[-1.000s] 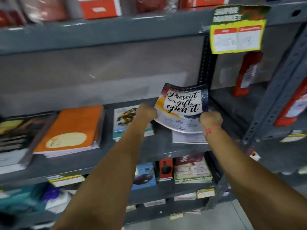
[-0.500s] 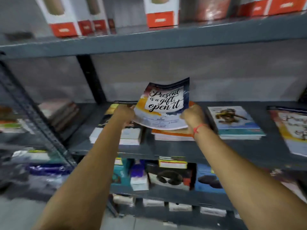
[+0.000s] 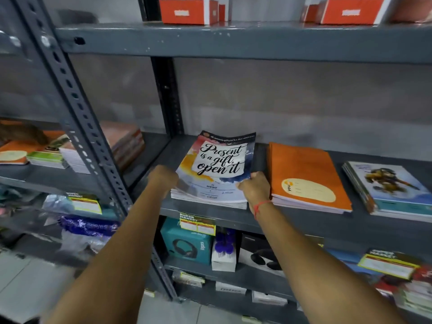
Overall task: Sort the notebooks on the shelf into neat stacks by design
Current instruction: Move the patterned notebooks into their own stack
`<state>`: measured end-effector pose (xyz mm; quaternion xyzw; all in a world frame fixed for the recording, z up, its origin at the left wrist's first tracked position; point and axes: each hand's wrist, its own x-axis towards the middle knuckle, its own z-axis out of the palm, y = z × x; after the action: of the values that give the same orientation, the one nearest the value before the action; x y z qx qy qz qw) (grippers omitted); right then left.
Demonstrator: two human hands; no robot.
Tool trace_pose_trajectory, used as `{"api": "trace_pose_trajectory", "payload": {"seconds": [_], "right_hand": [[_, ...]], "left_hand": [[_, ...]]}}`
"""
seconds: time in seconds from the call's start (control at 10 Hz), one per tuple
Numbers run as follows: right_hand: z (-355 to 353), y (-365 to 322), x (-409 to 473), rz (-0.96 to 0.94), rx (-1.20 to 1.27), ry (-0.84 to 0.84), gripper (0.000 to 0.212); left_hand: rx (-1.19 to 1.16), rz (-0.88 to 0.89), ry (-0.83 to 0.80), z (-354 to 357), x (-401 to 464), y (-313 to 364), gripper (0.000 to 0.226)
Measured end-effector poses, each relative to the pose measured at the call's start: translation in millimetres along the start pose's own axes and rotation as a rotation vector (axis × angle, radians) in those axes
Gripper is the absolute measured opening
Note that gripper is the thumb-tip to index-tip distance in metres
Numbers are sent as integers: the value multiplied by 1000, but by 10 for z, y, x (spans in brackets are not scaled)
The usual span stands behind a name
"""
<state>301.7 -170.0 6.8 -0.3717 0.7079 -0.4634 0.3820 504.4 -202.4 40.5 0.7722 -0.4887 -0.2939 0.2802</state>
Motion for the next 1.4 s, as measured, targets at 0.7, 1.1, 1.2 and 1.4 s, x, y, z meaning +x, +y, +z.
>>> {"api": "trace_pose_trajectory", "payload": {"seconds": [0.7, 1.1, 1.2, 1.4], "right_hand": [[-840, -78, 66, -217, 40, 162, 33], [-4081, 888, 447, -186, -227, 636, 31], [-4797, 1191, 436, -81, -307, 706, 31], [-5758, 1730, 417, 232, -588, 600, 45]], "left_hand": [[119, 447, 14, 711, -617, 894, 13], [-13, 676, -463, 3153, -2676, 2370, 21], [42, 702, -577, 3725, -3180, 2553, 14], [108, 580, -676, 4490, -3718, 2814, 39]]}}
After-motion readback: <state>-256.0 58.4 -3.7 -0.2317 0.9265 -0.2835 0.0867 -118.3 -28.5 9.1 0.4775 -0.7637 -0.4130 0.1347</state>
